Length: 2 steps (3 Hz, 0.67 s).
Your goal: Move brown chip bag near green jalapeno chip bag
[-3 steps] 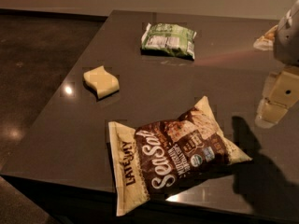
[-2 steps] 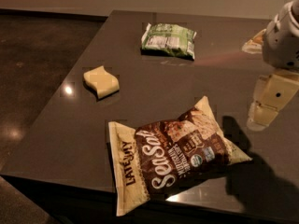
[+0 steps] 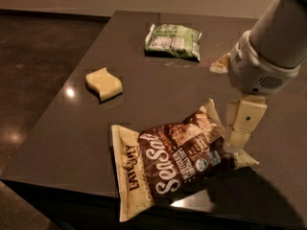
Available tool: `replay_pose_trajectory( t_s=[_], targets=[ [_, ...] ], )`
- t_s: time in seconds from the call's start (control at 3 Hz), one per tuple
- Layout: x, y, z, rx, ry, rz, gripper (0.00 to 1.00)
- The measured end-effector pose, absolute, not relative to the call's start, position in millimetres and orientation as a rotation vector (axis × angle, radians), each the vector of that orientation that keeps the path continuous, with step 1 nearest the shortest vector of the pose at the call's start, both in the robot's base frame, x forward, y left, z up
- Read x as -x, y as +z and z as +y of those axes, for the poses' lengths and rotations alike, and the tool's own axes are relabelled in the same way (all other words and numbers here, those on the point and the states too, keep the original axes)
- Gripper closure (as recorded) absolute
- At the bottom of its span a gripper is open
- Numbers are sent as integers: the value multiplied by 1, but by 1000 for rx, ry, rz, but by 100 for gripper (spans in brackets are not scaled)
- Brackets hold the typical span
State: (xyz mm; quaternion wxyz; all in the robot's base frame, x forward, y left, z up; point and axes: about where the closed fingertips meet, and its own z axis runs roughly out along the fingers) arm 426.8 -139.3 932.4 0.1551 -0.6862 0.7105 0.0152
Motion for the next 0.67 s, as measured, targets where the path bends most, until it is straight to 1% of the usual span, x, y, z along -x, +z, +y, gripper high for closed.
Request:
replay_pose_trajectory(
  t_s=[0.33,0.67],
  targets=[
    [-419,911,-117,2065,86,1971,0],
    [-412,901,-108,2116,105,1938,0]
  ],
)
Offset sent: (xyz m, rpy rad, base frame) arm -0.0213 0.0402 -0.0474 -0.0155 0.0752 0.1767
